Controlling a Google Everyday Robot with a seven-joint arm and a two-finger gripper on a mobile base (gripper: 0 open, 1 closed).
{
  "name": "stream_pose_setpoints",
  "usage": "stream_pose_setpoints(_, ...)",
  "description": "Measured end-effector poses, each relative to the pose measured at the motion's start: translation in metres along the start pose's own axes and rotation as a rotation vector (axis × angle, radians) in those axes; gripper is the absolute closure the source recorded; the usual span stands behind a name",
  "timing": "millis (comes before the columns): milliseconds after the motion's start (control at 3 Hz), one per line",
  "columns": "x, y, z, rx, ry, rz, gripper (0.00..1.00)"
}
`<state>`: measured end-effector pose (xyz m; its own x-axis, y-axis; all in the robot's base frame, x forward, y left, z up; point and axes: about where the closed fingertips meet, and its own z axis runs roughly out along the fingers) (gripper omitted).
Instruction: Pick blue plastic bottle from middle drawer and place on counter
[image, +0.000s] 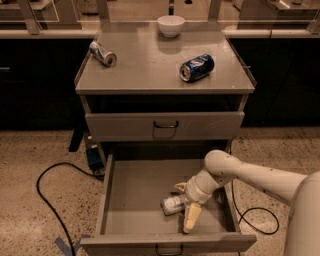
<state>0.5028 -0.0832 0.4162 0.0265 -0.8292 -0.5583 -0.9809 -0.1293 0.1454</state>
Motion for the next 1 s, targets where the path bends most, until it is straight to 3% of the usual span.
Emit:
stream_pose_setpoints(333,0.0066,0.0008,0.0103,0.06,0.021,0.031,0.0)
stream_pose_setpoints(1000,0.0064,-0.0082,0.0152,0.086,0.057,0.046,0.0)
